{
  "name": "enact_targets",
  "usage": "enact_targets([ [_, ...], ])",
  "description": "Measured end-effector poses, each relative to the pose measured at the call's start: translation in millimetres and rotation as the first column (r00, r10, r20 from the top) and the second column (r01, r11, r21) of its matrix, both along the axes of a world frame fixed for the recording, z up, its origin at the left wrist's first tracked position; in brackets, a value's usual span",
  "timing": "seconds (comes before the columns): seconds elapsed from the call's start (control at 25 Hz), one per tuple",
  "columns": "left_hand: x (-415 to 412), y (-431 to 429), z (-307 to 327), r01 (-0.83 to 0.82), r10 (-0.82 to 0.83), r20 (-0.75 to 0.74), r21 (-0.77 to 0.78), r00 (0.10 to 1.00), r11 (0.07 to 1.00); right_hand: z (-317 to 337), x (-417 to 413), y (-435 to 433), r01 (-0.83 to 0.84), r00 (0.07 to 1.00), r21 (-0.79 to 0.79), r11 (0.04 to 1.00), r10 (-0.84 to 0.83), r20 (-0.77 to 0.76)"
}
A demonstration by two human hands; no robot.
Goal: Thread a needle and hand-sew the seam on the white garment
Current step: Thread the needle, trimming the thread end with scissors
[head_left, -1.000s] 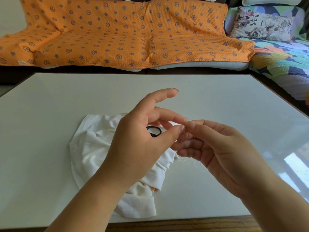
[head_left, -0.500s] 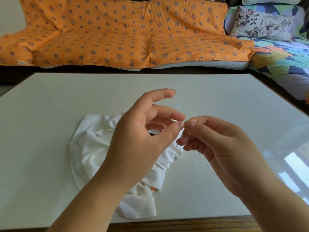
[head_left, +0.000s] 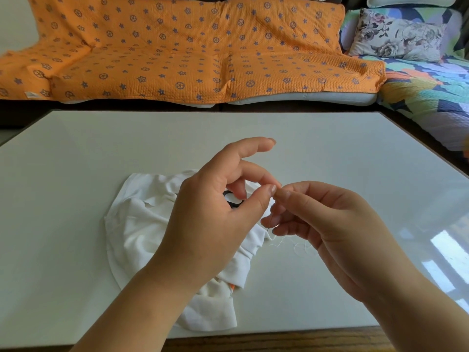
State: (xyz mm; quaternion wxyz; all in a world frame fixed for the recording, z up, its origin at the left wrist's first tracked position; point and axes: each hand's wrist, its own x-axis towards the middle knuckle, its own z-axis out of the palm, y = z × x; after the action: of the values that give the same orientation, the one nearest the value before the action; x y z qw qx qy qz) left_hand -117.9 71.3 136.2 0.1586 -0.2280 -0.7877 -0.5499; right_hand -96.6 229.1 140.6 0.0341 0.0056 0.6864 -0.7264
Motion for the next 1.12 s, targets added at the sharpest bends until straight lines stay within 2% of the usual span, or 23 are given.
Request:
enact_targets([
  [0.2,-2,1,-5,-0.03,0.03,0.023,0.012,0.999,0.999,-1,-4,1,-0.058,0.991,-0.236,0.97,0.084,0.103],
  [0.44,-10,2,-11,-0.05,-0.006,0.265,0.205,0.964,0.977,0,-10,3,0.002,0.981,-0.538,0.843,0.103,0.165],
  [0.6,-12,1,-14,-0.05,-0.058,0.351,0.291,0.935,0.955,0,-15,7,0.012,0.973,-0.645,0.764,0.14,0.184],
  [0.72,-13,2,-15,-0.037,-0.095,0.384,0.321,0.918,0.946,-2,-15,6,0.006,0.985,-0.585,0.811,0.097,0.145],
  [0.92,-15,1,-16,-0.057,-0.094,0.426,0.329,0.9,0.943,-2,-18,11,0.053,0.996,-0.308,0.95,-0.027,0.086],
  [1.04,-17,-3,-15,-0.098,-0.059,0.434,0.332,0.899,0.938,2,-19,19,0.093,0.995,-0.156,0.983,-0.087,0.049],
  [1.12,-18,-5,-13,-0.119,-0.042,0.431,0.341,0.901,0.932,5,-18,23,0.113,0.993,-0.126,0.986,-0.11,0.029],
])
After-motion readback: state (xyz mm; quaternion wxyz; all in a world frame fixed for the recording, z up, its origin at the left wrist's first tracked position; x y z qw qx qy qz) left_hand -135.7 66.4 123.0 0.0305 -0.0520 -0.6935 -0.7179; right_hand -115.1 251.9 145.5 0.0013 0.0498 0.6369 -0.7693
